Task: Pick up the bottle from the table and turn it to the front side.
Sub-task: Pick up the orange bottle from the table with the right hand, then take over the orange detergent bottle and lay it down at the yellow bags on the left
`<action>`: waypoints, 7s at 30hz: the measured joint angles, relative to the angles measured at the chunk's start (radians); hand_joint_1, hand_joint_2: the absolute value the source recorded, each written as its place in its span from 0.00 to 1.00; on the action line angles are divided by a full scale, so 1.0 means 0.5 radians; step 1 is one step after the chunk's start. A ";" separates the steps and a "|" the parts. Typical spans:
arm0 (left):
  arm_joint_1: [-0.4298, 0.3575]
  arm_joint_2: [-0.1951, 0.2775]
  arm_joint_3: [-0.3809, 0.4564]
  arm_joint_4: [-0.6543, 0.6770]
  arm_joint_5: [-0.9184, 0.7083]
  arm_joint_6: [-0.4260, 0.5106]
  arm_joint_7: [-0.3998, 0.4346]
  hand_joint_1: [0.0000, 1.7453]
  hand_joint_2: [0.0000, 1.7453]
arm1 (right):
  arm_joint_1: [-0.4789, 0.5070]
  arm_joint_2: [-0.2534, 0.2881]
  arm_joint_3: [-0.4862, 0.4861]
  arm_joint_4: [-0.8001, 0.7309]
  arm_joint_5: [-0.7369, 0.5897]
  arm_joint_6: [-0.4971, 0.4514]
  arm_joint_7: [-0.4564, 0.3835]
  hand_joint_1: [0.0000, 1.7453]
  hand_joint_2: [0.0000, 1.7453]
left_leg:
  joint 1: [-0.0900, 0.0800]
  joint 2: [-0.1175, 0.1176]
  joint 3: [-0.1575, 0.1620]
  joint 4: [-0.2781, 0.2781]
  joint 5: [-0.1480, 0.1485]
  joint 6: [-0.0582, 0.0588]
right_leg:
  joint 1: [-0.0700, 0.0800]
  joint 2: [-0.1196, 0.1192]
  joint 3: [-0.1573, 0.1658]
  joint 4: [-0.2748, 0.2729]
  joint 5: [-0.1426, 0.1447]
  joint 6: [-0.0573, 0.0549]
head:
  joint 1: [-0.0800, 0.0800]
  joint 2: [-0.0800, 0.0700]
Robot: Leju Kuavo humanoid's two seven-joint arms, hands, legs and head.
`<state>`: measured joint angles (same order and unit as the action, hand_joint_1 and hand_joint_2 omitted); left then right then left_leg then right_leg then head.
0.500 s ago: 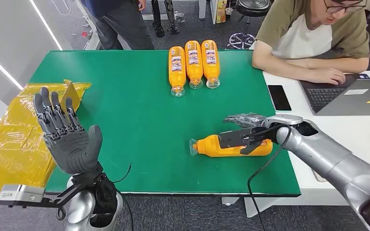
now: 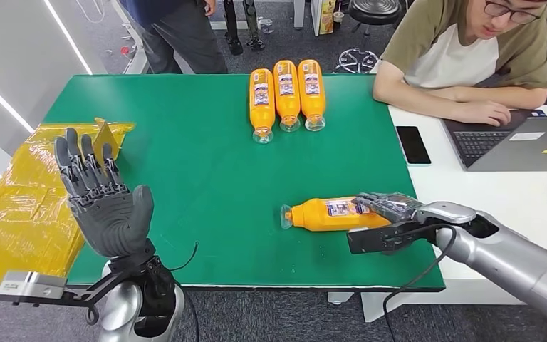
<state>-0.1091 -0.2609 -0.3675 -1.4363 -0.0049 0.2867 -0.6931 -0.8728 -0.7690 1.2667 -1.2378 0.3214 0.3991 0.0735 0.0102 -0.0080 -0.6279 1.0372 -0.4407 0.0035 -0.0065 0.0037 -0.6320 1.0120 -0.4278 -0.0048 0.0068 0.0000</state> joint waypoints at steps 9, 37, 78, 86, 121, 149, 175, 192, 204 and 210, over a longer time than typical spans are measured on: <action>-0.002 0.000 -0.010 0.000 0.003 -0.002 0.003 0.00 1.00 | 0.207 0.054 -0.140 0.153 0.268 -0.170 0.005 0.00 1.00 | 0.000 -0.002 0.012 0.000 -0.003 0.005 | 0.000 -0.001 0.015 -0.001 -0.003 0.004 | 0.000 0.000; -0.012 0.002 -0.057 0.001 0.000 0.011 0.020 0.00 1.00 | 0.478 0.220 -0.522 0.308 0.766 -0.367 -0.036 1.00 1.00 | 0.000 0.004 0.023 0.000 -0.007 0.006 | 0.000 0.004 0.027 -0.006 -0.005 0.008 | 0.000 0.000; -0.064 0.002 -0.155 0.261 -0.026 -0.539 0.395 0.00 1.00 | 1.466 2.000 -2.006 -0.204 1.398 -2.140 -1.133 1.00 1.00 | 0.000 0.004 0.016 -0.003 -0.016 0.000 | -0.001 0.004 0.017 -0.002 -0.017 0.001 | 0.001 0.000; -0.065 0.002 -0.154 0.274 0.023 -0.657 0.379 0.00 1.00 | 1.484 1.916 -1.631 -0.263 1.407 -2.129 -0.519 1.00 1.00 | 0.000 0.005 0.017 -0.003 -0.016 0.000 | 0.000 0.004 0.017 -0.001 -0.018 0.000 | 0.000 0.000; -0.037 -0.002 -0.048 0.261 -0.060 -0.803 0.407 1.00 1.00 | 1.343 1.707 -1.285 -0.284 1.635 -1.483 -0.269 1.00 1.00 | 0.000 0.004 0.016 -0.003 -0.016 0.001 | 0.000 0.003 0.017 -0.001 -0.018 0.000 | 0.001 0.000; -0.004 -0.006 0.022 0.261 -0.105 -0.796 0.380 1.00 1.00 | 1.409 1.743 -1.289 -0.253 1.632 -1.781 -0.402 0.00 1.00 | 0.000 0.004 0.017 -0.003 -0.017 -0.001 | 0.000 0.003 0.017 -0.002 -0.019 0.000 | 0.001 0.000; -0.236 0.317 0.245 0.474 -2.715 0.653 1.368 1.00 1.00 | 1.692 1.933 -1.627 -0.770 0.579 -2.138 -1.491 0.00 1.00 | 0.001 0.004 0.018 -0.004 -0.016 -0.003 | 0.001 0.003 0.016 -0.001 -0.019 -0.001 | 0.001 0.000; -1.365 0.733 0.094 1.956 -3.009 -0.068 1.217 1.00 1.00 | 1.711 1.954 -1.719 -0.887 0.504 -2.138 -1.511 0.00 1.00 | 0.002 0.007 0.017 -0.004 -0.006 -0.009 | 0.001 0.007 0.014 0.002 -0.009 -0.010 | 0.002 0.000; -1.438 0.874 -0.118 2.199 -3.094 -0.457 1.474 1.00 1.00 | 1.711 1.955 -1.717 -0.887 0.469 -2.137 -1.509 0.00 1.00 | 0.002 0.016 0.017 -0.006 -0.006 -0.011 | 0.001 0.014 0.012 0.004 -0.009 -0.011 | 0.002 0.000; -1.386 1.020 -0.156 2.267 -3.094 -0.646 1.561 1.00 1.00 | 1.709 1.955 -1.711 -0.883 0.468 -2.137 -1.461 0.00 1.00 | 0.003 0.011 0.015 -0.007 -0.006 -0.012 | 0.001 0.011 0.009 0.005 -0.010 -0.014 | 0.002 0.000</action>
<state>-0.8020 0.2490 -0.4455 -0.3030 -1.5518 -0.0364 0.0875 -0.0182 0.2087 0.4110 -1.6793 0.5556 -0.6695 -0.6572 0.0116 -0.0023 -0.6206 1.0338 -0.4439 -0.0026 -0.0060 0.0091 -0.6274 1.0143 -0.4330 -0.0116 0.0076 0.0000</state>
